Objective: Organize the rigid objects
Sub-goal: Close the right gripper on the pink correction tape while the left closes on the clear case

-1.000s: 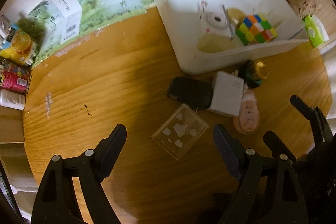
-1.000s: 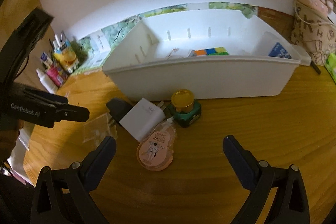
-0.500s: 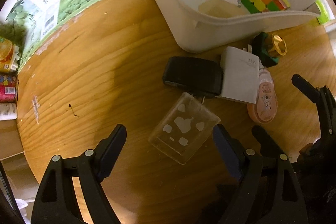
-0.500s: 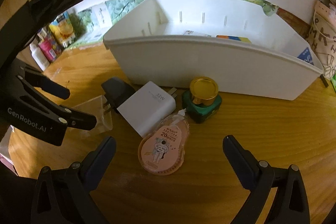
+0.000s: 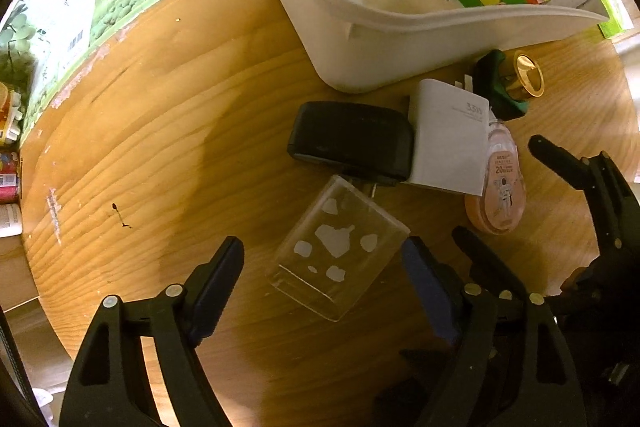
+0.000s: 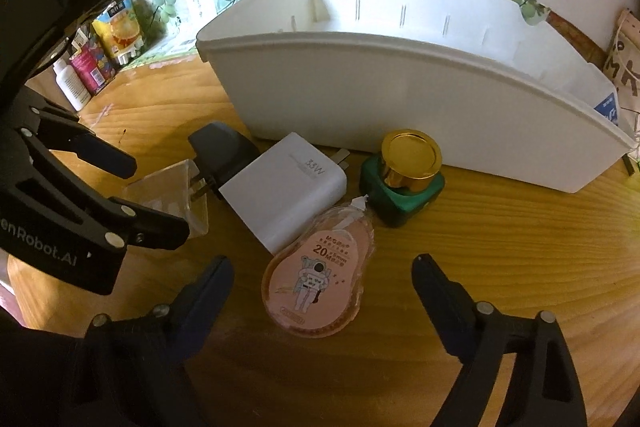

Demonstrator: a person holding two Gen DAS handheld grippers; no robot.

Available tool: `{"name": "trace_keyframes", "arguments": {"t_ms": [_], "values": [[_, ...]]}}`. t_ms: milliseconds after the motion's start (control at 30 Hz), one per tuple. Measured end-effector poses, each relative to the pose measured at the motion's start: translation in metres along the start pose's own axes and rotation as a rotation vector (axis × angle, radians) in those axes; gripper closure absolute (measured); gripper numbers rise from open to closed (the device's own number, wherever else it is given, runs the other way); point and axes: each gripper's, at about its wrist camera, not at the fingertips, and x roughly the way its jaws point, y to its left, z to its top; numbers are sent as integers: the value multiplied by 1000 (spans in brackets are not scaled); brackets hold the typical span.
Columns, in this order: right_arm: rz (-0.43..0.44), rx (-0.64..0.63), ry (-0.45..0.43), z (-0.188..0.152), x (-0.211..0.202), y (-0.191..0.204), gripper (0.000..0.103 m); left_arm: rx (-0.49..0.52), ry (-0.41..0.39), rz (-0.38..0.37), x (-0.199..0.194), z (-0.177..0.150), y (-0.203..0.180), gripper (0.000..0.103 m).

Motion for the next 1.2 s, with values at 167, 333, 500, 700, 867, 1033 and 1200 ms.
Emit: {"name": "trace_keyframes", "arguments": {"t_ms": [167, 333, 500, 700, 867, 1033, 1200], "values": [[5, -8, 9, 2, 3, -3, 20, 7, 6, -18, 5, 0, -1, 27], [16, -14, 20, 3, 5, -7, 26, 13, 13, -27, 9, 2, -5, 30], [12, -11, 21, 2, 5, -8, 31, 15, 15, -37, 14, 6, -7, 33], [7, -10, 15, 2, 4, -8, 42, 22, 16, -49, 13, 8, -2, 37], [14, -13, 17, 2, 3, -7, 47, 31, 16, -54, 14, 10, -3, 40], [23, -6, 24, 1, 2, -8, 48, 29, 16, -62, 9, 9, -6, 41], [30, -6, 36, 1, 0, -6, 50, 6, 26, -75, 9, 7, 7, 41]]}}
